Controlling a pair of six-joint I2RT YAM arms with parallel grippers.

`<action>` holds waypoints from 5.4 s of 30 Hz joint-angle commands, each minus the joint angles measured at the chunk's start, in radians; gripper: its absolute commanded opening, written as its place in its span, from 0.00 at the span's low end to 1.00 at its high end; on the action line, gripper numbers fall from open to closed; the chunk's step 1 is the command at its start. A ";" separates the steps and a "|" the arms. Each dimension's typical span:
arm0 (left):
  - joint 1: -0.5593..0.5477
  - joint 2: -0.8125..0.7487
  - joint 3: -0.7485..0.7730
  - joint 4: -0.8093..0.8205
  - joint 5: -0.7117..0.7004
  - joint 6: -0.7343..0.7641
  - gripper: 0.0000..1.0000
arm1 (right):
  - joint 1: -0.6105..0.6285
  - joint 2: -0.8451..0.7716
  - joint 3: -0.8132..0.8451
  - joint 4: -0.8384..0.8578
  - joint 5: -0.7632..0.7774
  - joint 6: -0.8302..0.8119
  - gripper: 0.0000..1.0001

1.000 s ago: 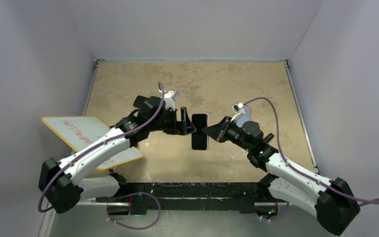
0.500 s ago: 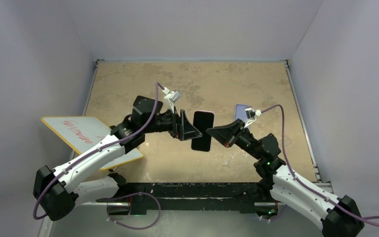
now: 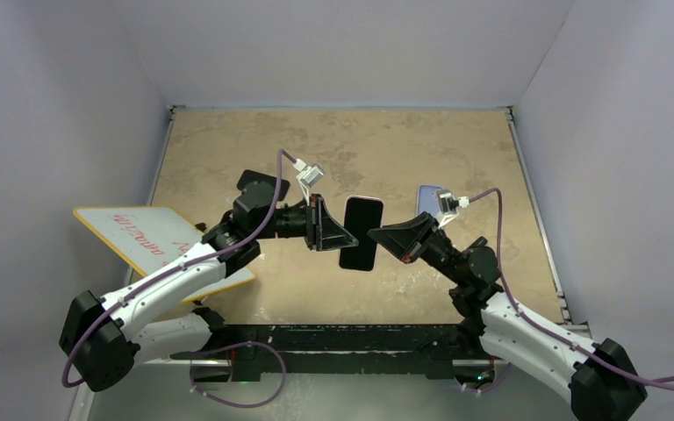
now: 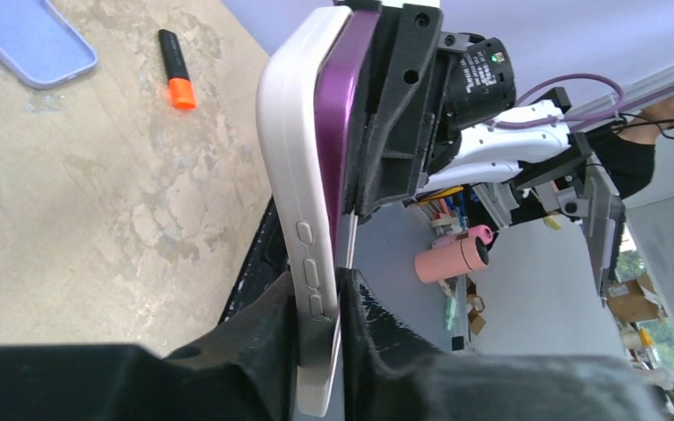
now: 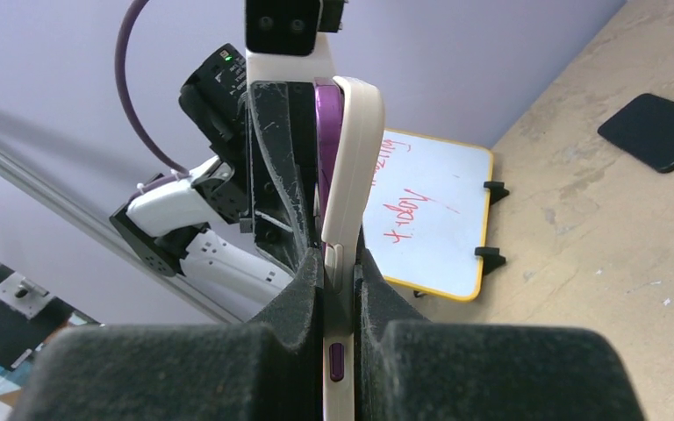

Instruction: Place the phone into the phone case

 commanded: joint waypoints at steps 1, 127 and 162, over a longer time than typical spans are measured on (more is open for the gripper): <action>0.005 -0.008 -0.008 0.100 0.046 -0.003 0.16 | -0.001 -0.029 0.027 0.105 0.002 0.015 0.08; 0.011 -0.010 0.042 -0.035 -0.036 0.072 0.00 | -0.014 0.084 0.184 -0.047 -0.041 0.048 0.39; 0.011 -0.135 0.017 0.040 -0.226 -0.011 0.00 | -0.014 0.077 0.071 -0.135 -0.193 0.029 0.51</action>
